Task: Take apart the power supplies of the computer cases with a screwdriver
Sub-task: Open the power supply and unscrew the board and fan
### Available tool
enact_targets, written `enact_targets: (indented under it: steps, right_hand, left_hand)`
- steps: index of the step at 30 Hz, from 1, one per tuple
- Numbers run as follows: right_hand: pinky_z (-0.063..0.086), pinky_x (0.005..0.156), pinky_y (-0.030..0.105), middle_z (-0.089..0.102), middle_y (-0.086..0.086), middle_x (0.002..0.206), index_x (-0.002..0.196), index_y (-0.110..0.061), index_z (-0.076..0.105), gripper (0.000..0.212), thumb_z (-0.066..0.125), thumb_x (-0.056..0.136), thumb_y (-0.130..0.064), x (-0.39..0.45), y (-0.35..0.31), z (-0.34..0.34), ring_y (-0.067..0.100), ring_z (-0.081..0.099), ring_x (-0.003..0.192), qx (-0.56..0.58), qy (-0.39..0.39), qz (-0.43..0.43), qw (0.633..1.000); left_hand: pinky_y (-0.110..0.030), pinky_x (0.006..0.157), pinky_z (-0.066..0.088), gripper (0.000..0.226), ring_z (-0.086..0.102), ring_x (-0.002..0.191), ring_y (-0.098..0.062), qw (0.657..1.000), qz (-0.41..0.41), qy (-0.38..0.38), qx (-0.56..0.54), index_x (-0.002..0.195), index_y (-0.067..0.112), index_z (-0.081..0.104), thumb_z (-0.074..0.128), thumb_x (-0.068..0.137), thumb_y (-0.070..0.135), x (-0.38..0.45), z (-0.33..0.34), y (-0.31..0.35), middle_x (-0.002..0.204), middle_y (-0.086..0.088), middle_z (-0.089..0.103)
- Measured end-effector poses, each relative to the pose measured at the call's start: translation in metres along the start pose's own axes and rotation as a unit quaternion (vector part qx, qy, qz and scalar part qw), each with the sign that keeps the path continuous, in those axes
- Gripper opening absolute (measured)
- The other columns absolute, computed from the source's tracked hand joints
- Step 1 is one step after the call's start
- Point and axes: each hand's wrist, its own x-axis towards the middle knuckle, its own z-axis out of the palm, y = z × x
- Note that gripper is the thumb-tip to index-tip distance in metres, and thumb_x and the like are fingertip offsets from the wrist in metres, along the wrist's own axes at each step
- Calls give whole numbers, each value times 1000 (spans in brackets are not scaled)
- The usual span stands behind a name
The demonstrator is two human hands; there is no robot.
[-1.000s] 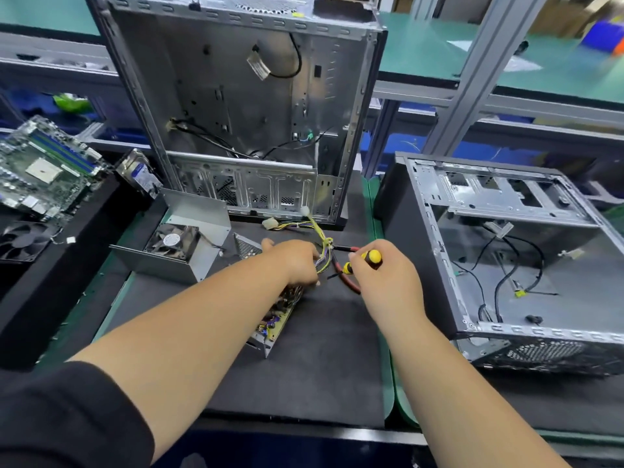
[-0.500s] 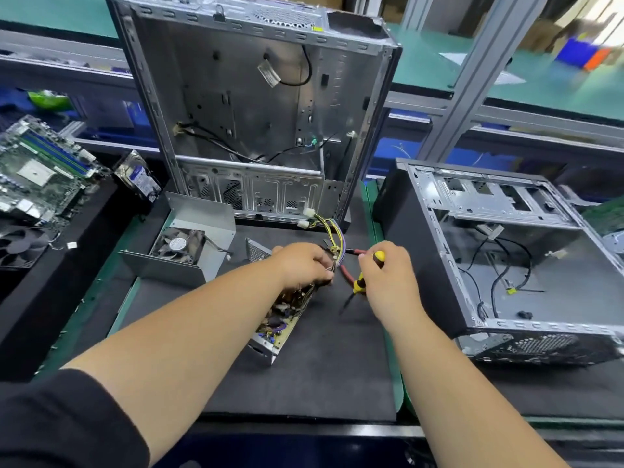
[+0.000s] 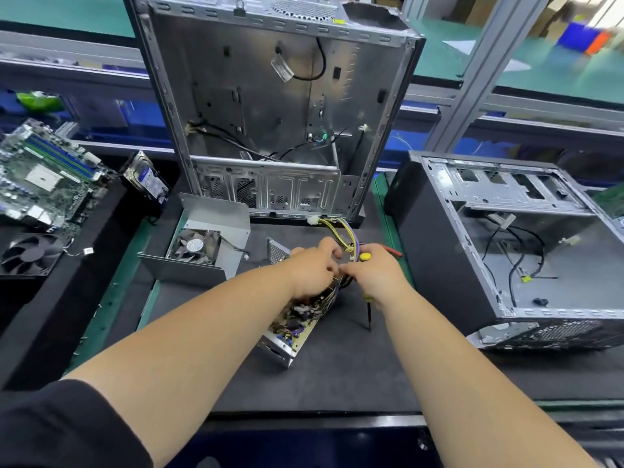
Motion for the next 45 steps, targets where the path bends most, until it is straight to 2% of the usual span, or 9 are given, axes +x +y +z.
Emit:
enact_targets:
  steps: [3,7,17,21,25,30,34,38,45]
  right_hand:
    - [43,56,28,61,0,82,105,-19,59,29,76,82,-16,5,4,-3,17,56,66,-32,3,3,999]
    - [52,86,44,66,6,96,101,-17,59,28,78,82,-14,4,11,-13,25,58,80,-54,-45,13,997]
    - [58,81,48,70,16,95,106,-9,58,26,74,87,-16,-35,-30,-3,35,70,88,-163,-106,-100,976]
    - [61,75,46,71,7,85,104,-19,59,18,70,91,-12,-36,-48,7,25,74,80,-185,-131,-116,967]
    - [43,40,21,69,-1,79,116,-22,62,27,69,92,-14,-27,-56,15,2,59,48,-175,-141,-117,967]
    - [55,76,36,55,2,128,126,-27,60,37,65,91,-14,-16,-66,13,23,63,93,-197,-81,-143,966]
    - [51,88,43,50,3,118,109,-26,65,16,62,95,-34,-21,-58,-2,31,56,107,-288,-6,-178,941]
    - [48,73,35,53,-1,103,88,-26,62,26,61,94,-51,-35,-36,-23,23,61,86,-246,13,-170,954]
    - [53,66,39,67,-5,63,71,-22,59,35,64,90,-51,-53,-16,-32,27,67,71,-91,-3,-162,983]
  left_hand:
    - [-34,104,36,21,58,108,-19,999,41,29,14,115,25,54,61,95,24,-5,-6,-19,106,9,71]
    - [-36,107,35,12,52,113,-21,995,61,48,59,106,35,69,62,95,35,-4,-6,-34,105,13,70]
    - [-30,104,35,23,56,116,-23,985,134,100,50,111,15,75,69,91,24,-7,-2,-32,114,-4,69]
    - [-29,99,36,35,48,120,-29,983,100,136,66,119,11,67,70,86,22,-19,-4,-40,121,-12,60]
    - [-39,111,33,48,33,135,-30,987,33,145,58,131,21,57,68,84,29,-33,-12,-54,130,-10,50]
    - [-37,107,39,41,45,129,-24,989,-17,147,-9,126,15,61,66,88,26,-52,-18,-63,135,-6,53]
    - [-28,99,42,22,54,124,-14,970,-58,215,-95,111,23,72,64,91,28,-69,-12,-63,131,9,62]
    - [-26,71,49,21,64,84,-13,946,-137,249,-154,73,28,70,62,91,37,-78,-1,-54,81,14,69]
    - [-37,87,47,48,52,101,-23,971,-131,187,69,94,26,58,62,77,71,-68,12,-28,103,3,53]
